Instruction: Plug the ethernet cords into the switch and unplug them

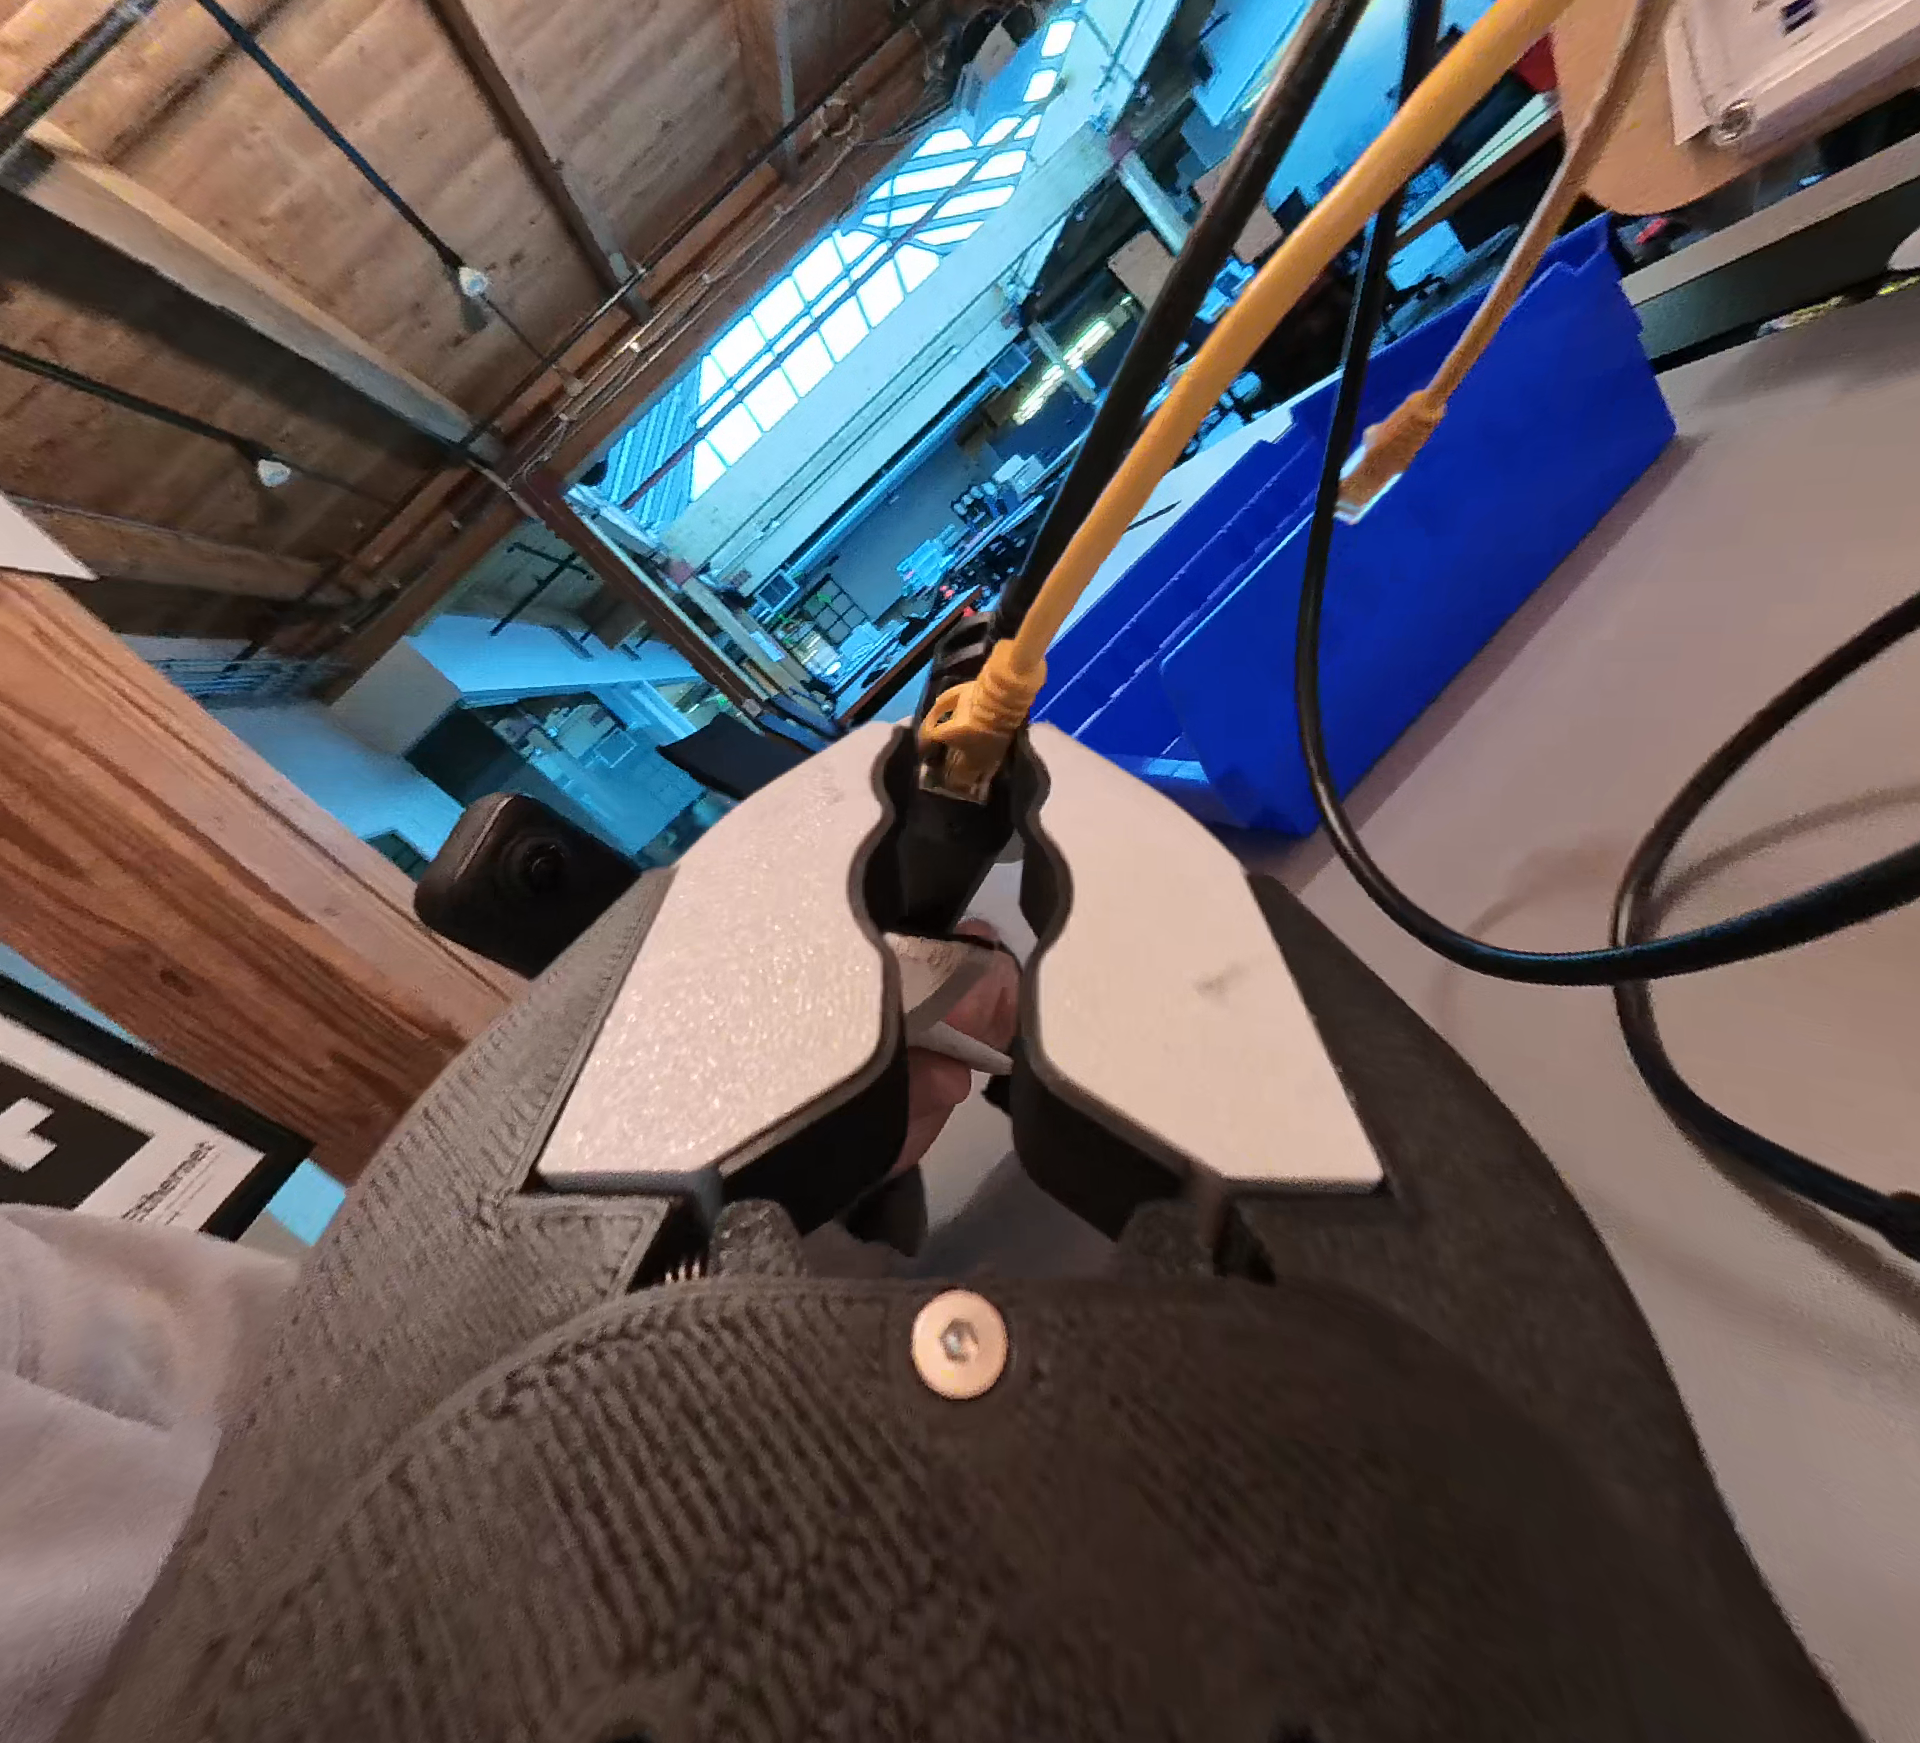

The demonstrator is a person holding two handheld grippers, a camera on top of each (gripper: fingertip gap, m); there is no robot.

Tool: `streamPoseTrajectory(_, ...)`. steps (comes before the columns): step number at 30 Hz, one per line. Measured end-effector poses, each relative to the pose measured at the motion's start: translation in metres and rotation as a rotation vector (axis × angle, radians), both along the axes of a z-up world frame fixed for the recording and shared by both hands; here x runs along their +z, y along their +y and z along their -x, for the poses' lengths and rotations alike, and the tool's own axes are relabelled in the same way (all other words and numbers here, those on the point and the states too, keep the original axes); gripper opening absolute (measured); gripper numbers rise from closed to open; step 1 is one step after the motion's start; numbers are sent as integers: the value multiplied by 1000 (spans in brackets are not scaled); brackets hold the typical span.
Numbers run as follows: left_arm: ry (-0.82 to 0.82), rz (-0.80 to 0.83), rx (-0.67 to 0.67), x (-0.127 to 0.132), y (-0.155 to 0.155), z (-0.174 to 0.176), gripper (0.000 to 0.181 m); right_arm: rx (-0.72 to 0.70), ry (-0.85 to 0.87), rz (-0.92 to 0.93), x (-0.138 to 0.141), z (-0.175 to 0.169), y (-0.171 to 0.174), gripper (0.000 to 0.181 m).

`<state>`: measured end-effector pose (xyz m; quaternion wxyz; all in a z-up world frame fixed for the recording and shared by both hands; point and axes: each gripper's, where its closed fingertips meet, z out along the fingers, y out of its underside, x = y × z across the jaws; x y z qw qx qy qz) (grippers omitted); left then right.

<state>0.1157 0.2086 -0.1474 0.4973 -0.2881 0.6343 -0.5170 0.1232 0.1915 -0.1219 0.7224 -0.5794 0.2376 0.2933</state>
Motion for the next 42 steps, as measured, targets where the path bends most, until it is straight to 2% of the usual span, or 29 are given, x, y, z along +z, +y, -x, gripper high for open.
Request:
streamPoseTrajectory(14,-35,-38,56,-2,-1,-2,61,-48,184,-76,-5,-8,0,14)
streamPoseTrajectory(22,-47,-16,47,0,-5,-2,61,-6,271,-132,-5,-6,2,13)
streamPoseTrajectory(30,-28,7,35,-5,-6,-3,61,-41,56,-69,-2,-1,1,13)
streamPoseTrajectory(38,-62,19,81,-3,-7,-3,62,-86,51,-75,-3,-1,2,13)
streamPoseTrajectory(42,2,5,80,-11,-7,-7,61,-106,46,-44,-11,-2,3,12)
